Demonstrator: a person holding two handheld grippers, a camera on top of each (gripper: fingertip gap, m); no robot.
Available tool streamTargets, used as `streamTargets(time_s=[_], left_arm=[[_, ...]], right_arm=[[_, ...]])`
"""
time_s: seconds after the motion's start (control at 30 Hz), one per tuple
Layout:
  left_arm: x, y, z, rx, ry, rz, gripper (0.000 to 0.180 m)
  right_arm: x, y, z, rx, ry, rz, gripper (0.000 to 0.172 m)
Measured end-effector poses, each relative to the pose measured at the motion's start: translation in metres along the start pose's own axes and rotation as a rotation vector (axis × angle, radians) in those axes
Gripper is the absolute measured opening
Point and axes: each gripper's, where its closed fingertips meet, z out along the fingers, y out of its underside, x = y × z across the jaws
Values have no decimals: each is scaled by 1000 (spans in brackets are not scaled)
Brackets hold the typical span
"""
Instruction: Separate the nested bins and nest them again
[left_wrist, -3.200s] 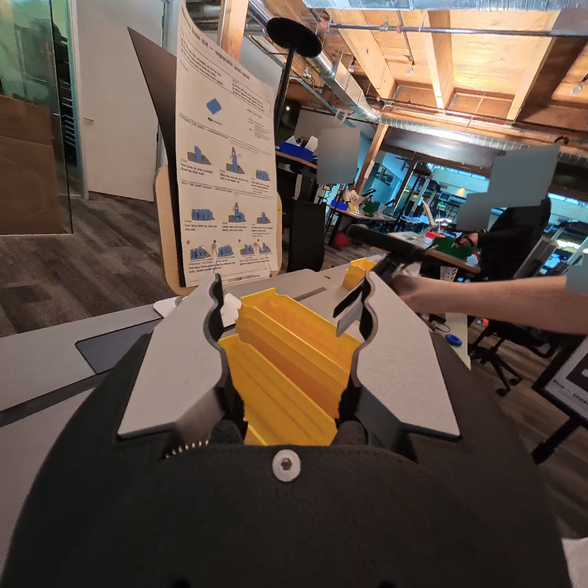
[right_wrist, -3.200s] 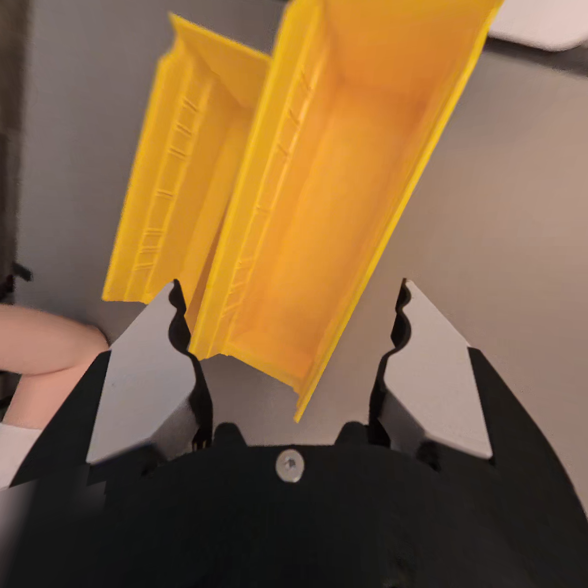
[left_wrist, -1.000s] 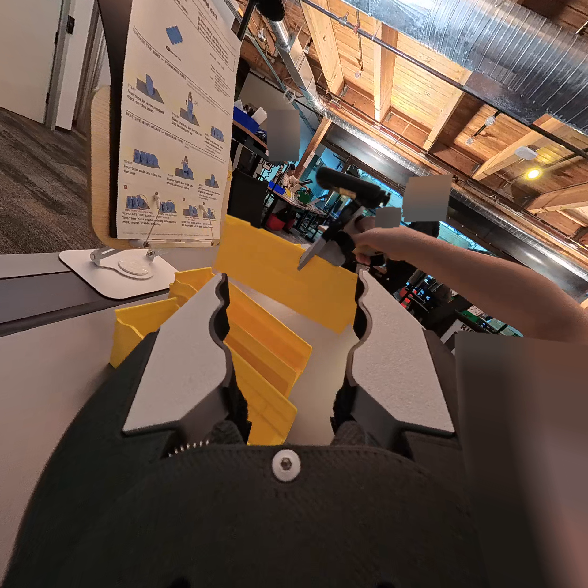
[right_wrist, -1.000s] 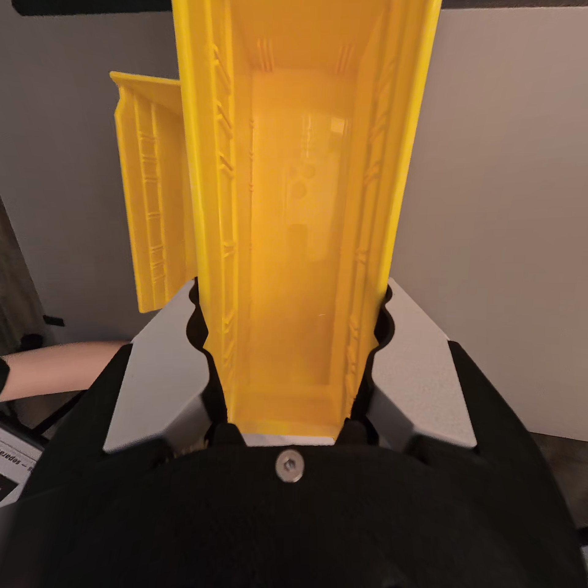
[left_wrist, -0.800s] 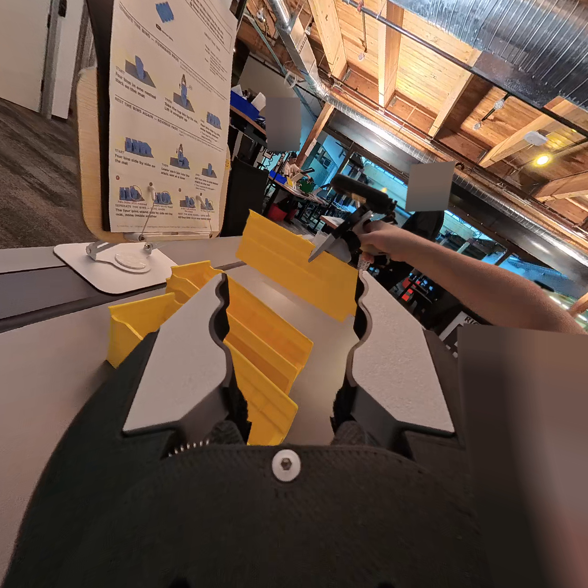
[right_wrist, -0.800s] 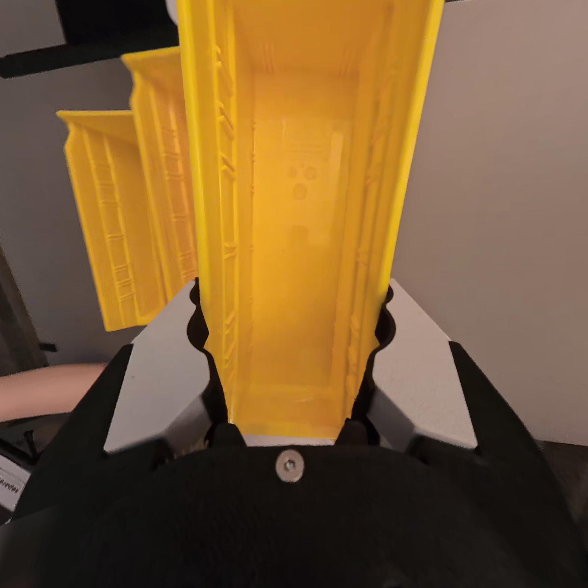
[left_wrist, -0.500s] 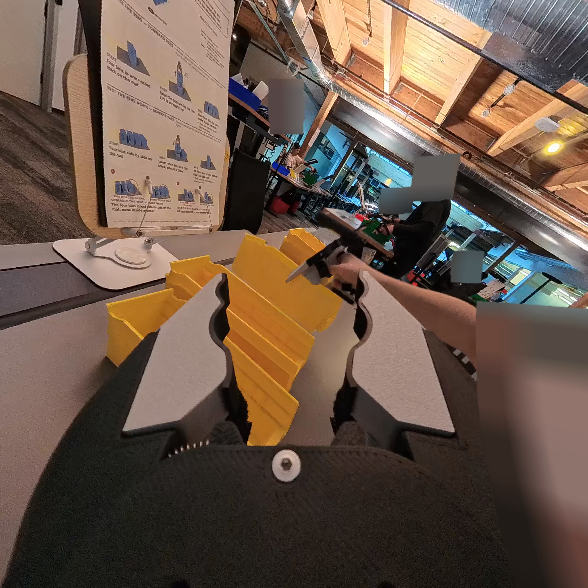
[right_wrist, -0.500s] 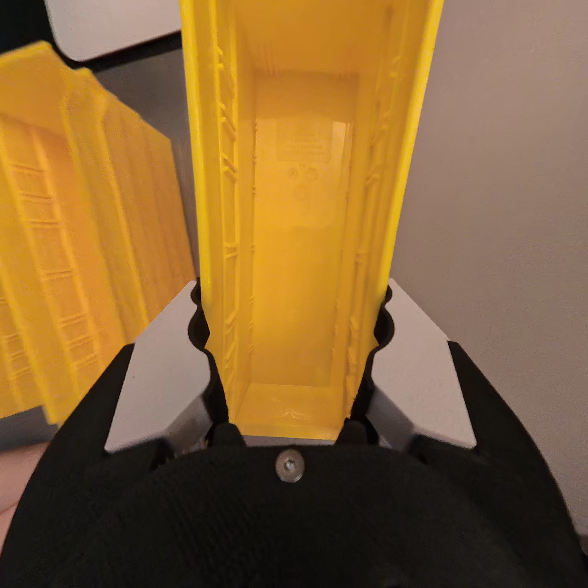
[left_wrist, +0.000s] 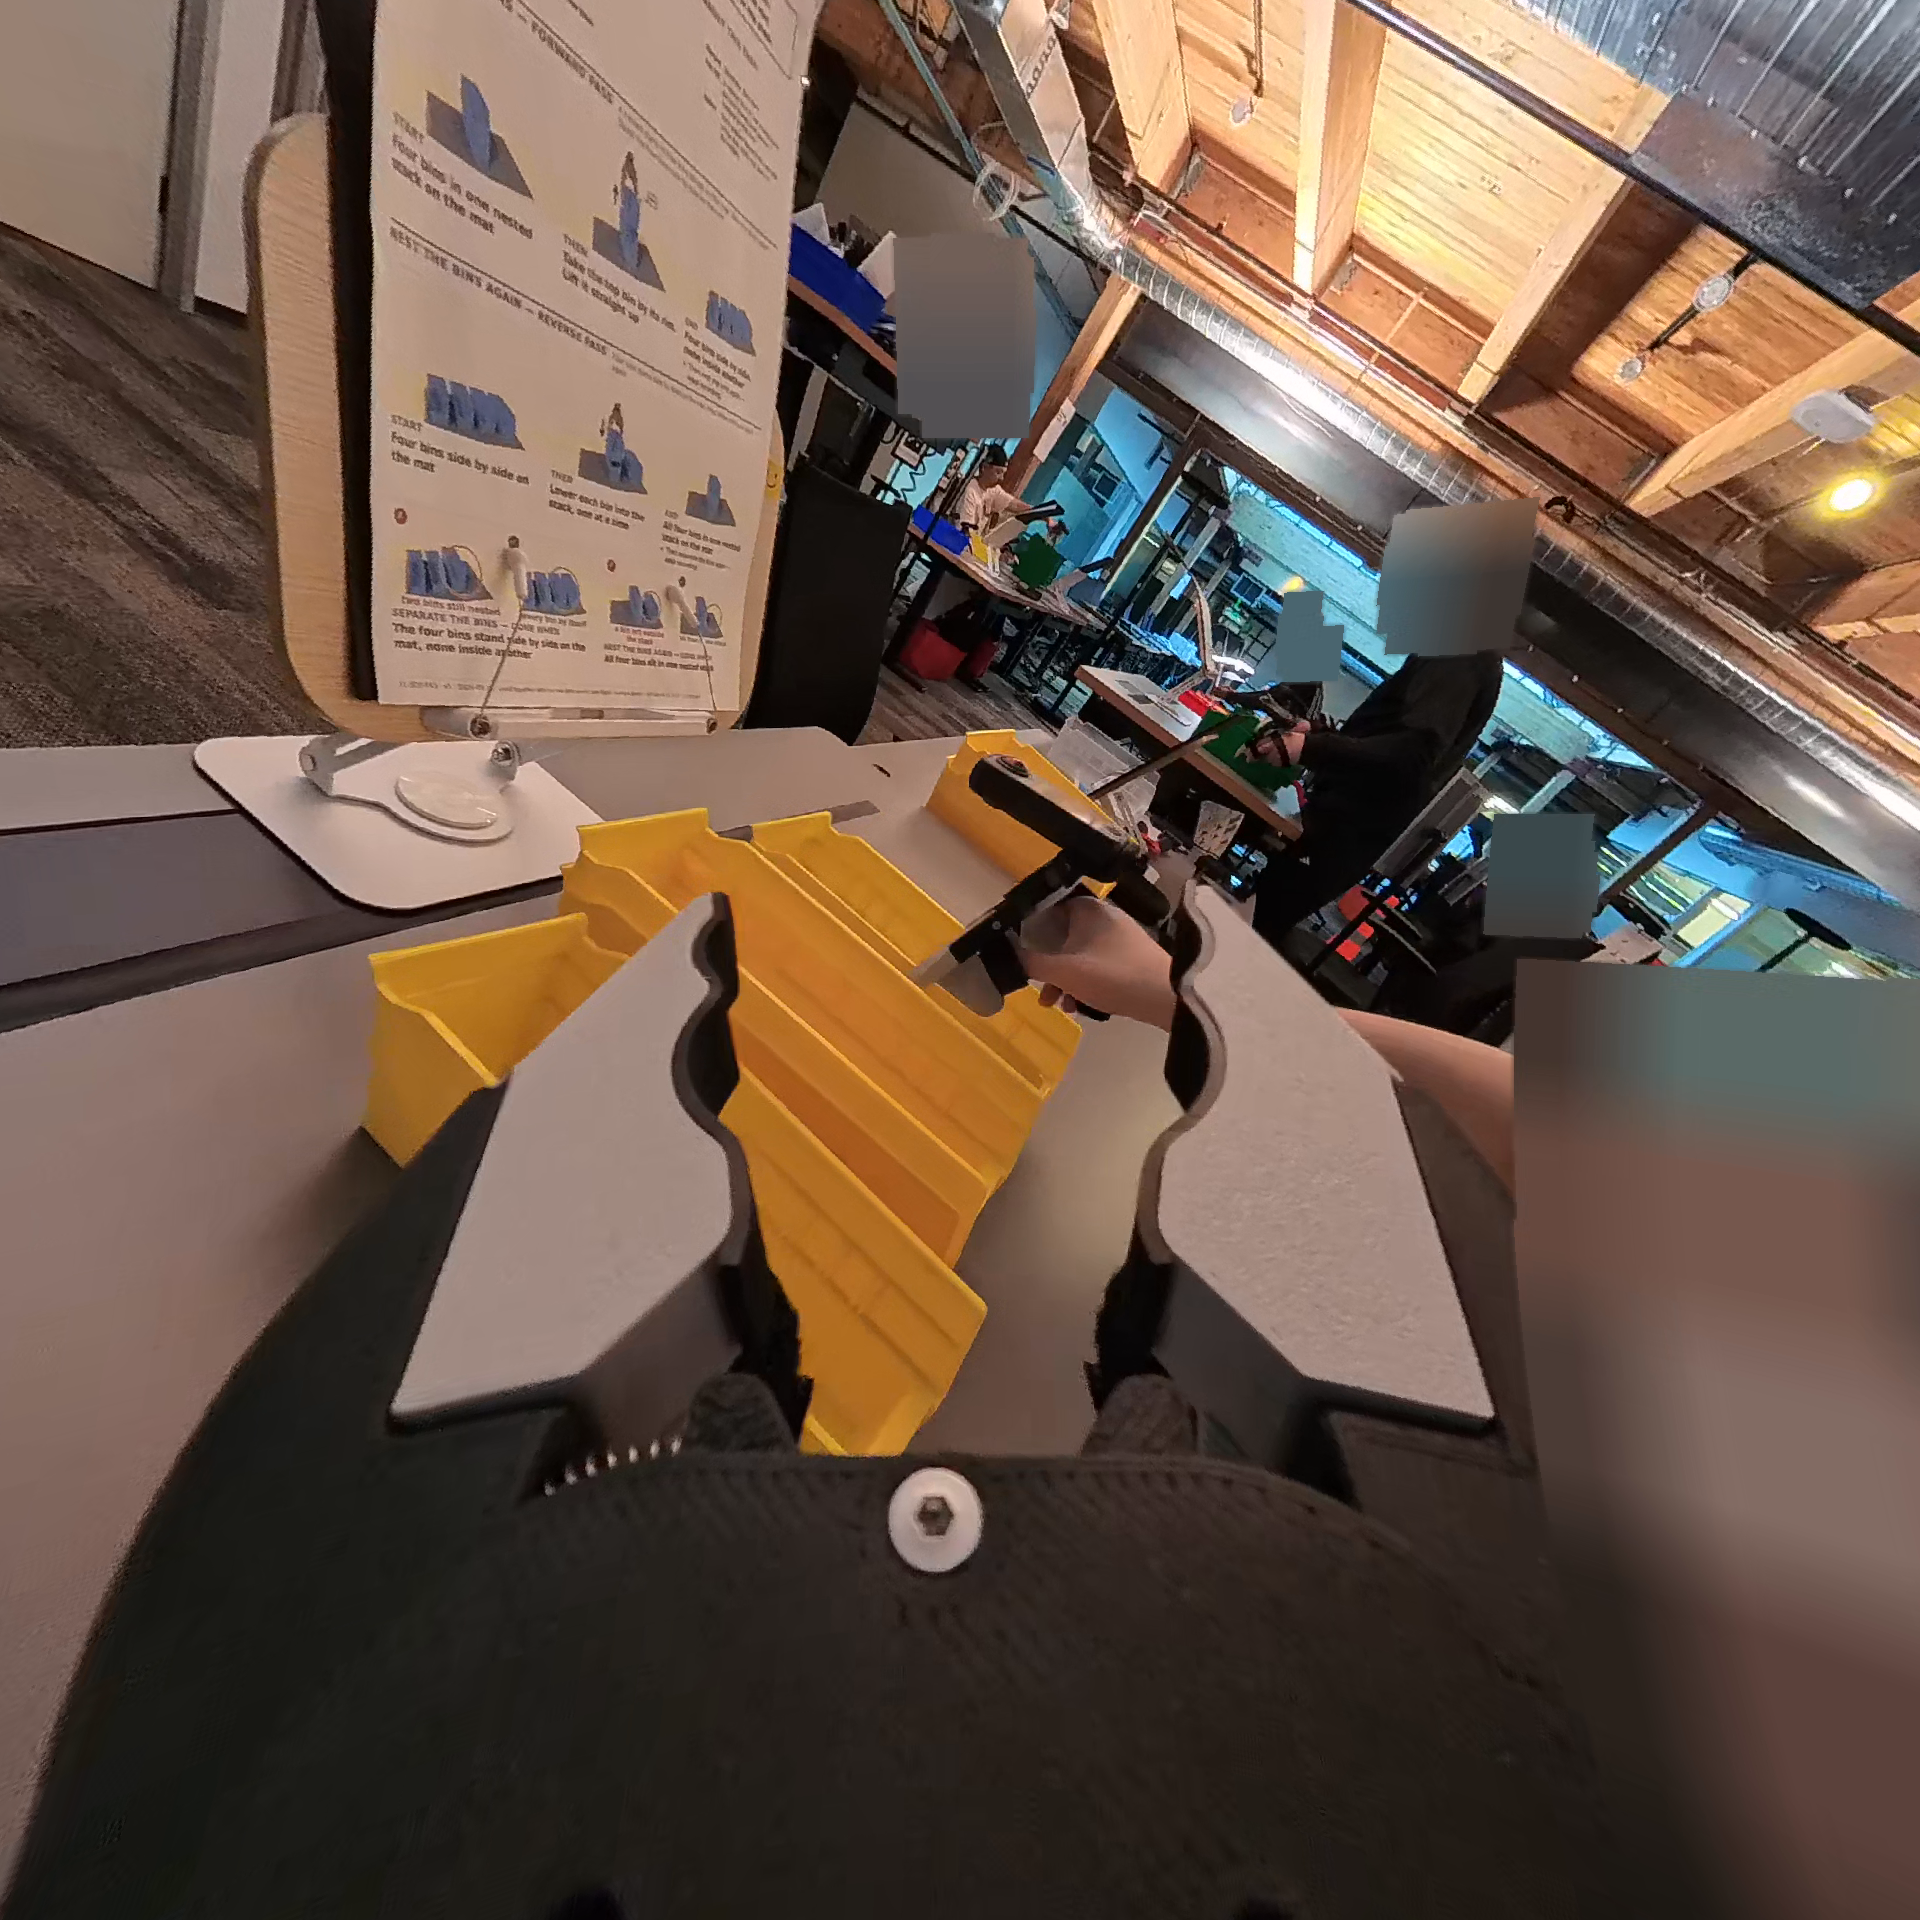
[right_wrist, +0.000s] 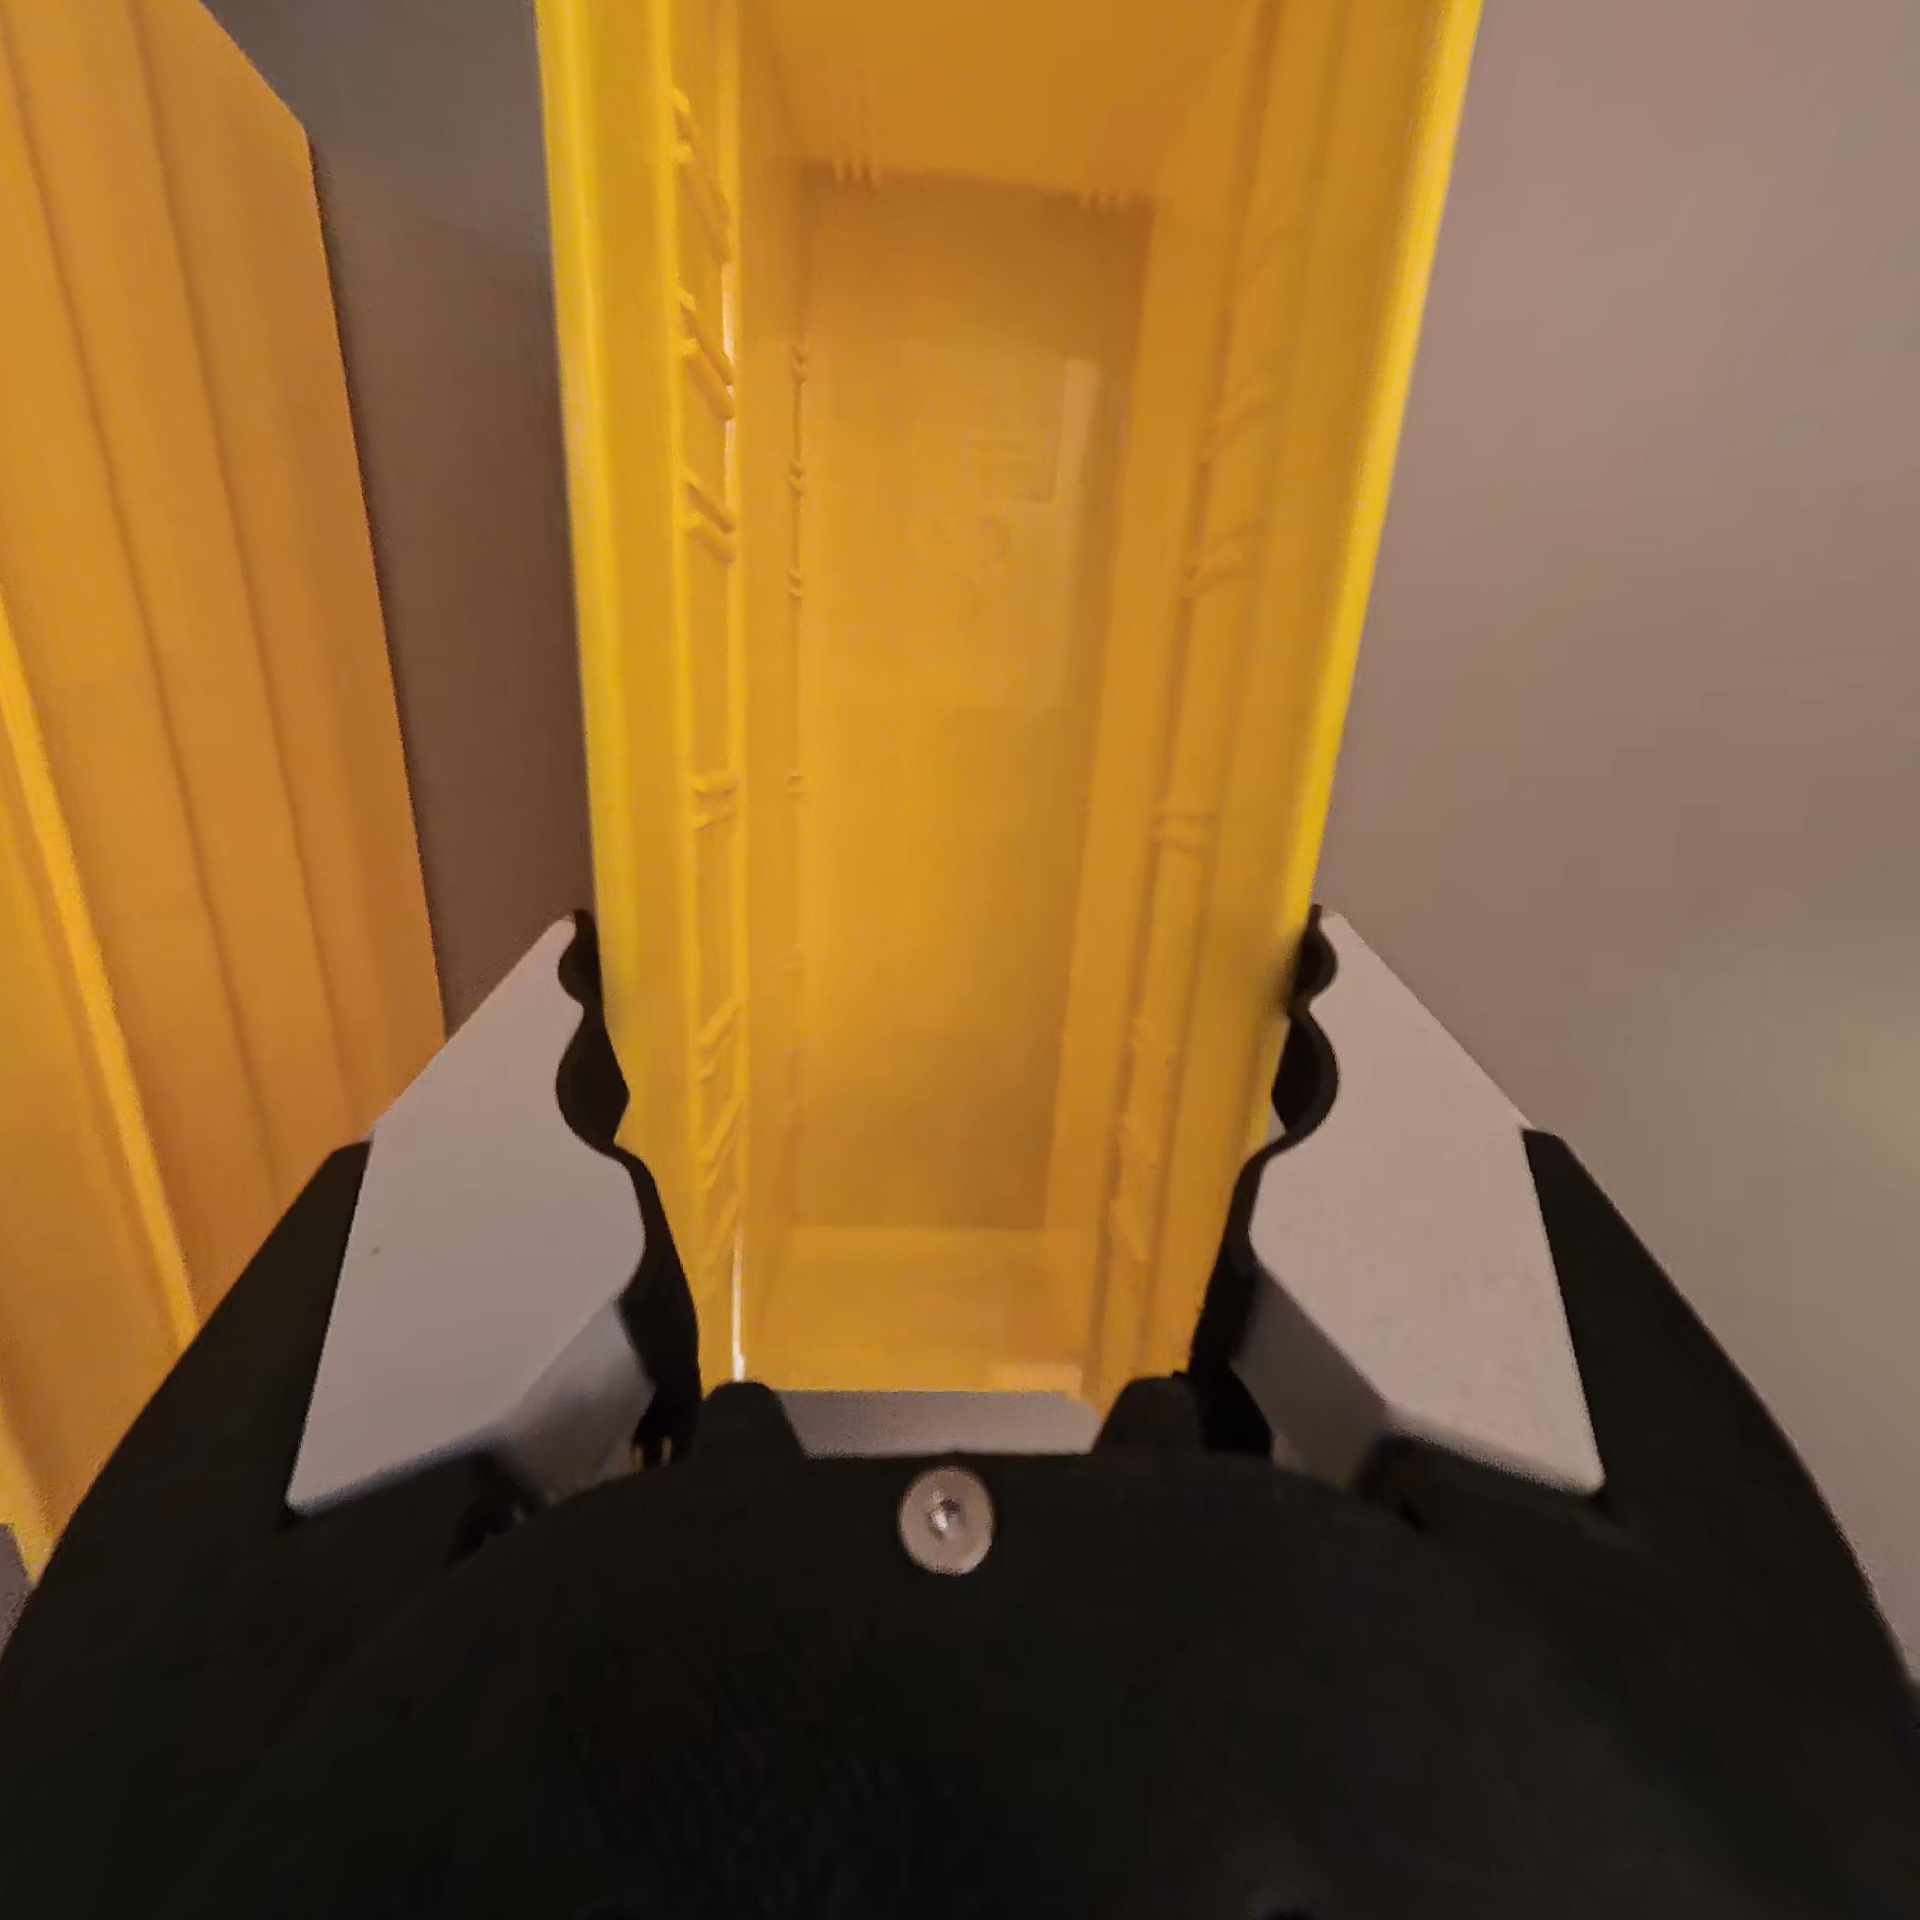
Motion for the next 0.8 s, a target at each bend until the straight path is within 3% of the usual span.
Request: streamTargets(time_s=[0.13,0.23,0.3,0.37,0.53,0.7,0.8], left_arm=[[-3,-5,-5,27,-16,-5,85],[-4,-8,-10,46,-7,-10,84],[-7,-10,-12,56,-9,-20,84],[-8,-8,-13,50,-5,-32,84],[-4,-9,-20,56,4,-23,84],[-6,-15,-27,85,16,-35,84],[-8,-15,-28,86,25,-46,84]], right_arm=[[-9,-20,-50,70,16,-39,144],[-70,-51,-109,280,-170,-49,141],[-117,-50,-122,264,-296,-44,141],[-146,-40,-108,162,-306,-64,141],[-170,-32,-67,3,-218,-59,144],[-162,-25,-42,-88,-77,-96,147],[-163,-20,-35,-134,-95,-42,148]])
